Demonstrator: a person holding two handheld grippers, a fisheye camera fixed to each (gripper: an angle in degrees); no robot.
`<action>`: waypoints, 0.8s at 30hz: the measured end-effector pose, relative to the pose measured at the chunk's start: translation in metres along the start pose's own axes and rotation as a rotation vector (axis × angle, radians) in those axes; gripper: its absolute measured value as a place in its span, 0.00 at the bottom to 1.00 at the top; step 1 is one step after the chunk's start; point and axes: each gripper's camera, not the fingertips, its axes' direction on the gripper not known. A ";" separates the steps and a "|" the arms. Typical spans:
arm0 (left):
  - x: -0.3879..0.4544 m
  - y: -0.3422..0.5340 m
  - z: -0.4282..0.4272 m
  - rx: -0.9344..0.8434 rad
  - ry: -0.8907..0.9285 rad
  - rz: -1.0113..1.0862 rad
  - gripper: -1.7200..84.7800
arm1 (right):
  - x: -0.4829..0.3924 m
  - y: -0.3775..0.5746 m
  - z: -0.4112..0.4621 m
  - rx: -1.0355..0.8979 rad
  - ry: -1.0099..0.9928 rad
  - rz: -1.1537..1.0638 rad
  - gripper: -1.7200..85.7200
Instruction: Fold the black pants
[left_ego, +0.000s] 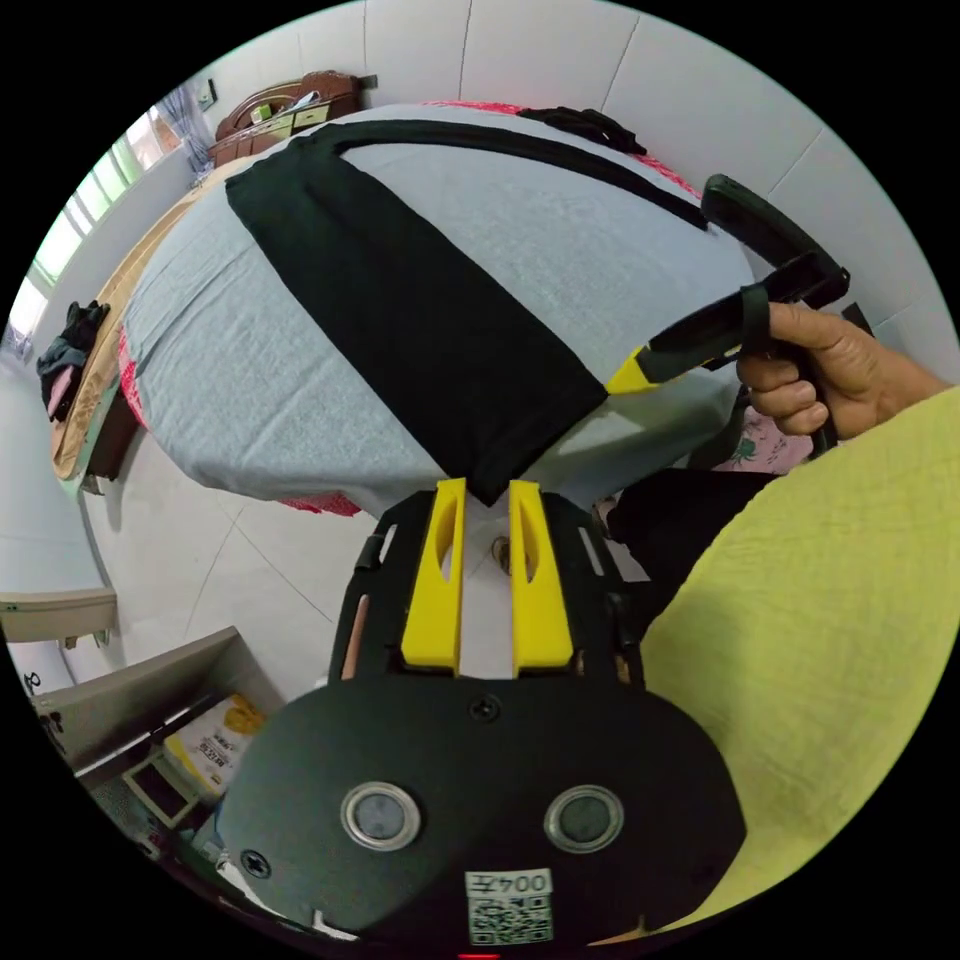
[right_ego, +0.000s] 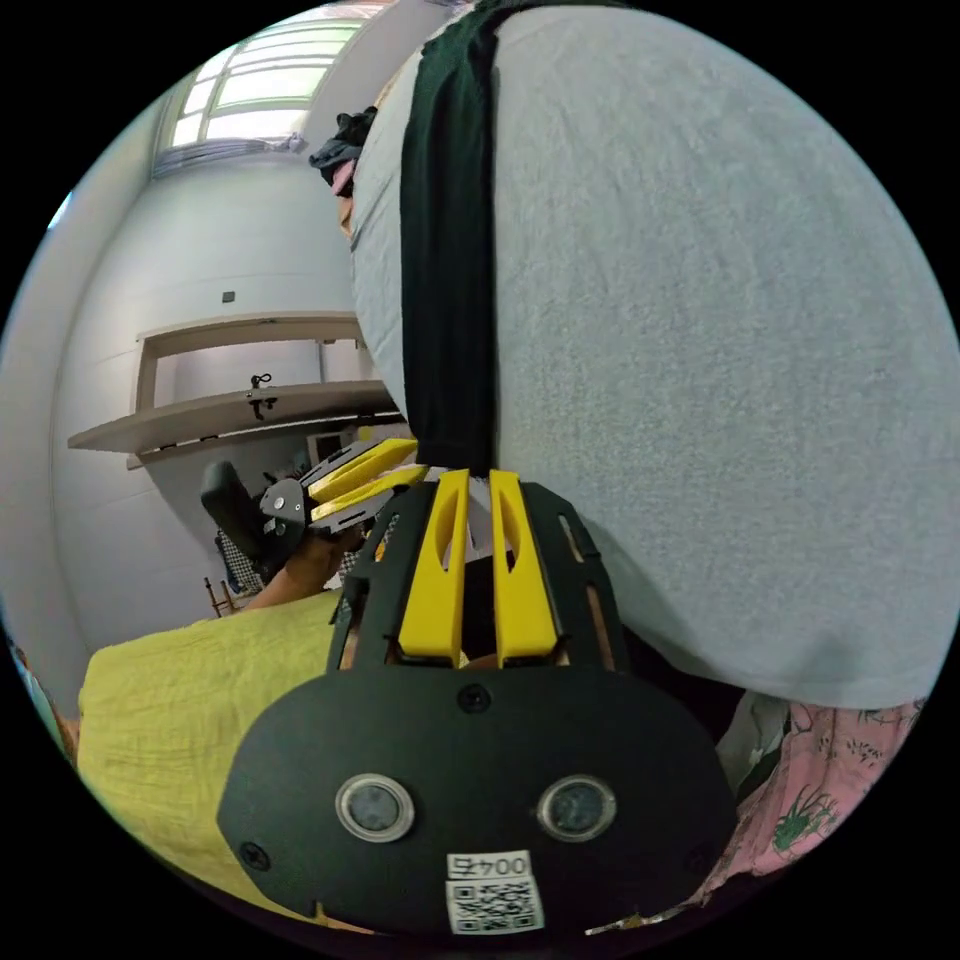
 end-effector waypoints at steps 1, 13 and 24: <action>-0.004 0.001 0.001 -0.009 0.015 -0.007 0.11 | -0.007 0.006 -0.011 0.042 0.002 -0.019 0.09; -0.055 -0.025 -0.001 0.050 0.163 -0.108 0.11 | -0.022 0.068 -0.171 0.515 0.694 -0.073 0.11; -0.010 -0.188 0.078 0.032 0.467 -0.233 0.11 | -0.024 0.035 -0.258 0.297 0.789 -0.334 0.15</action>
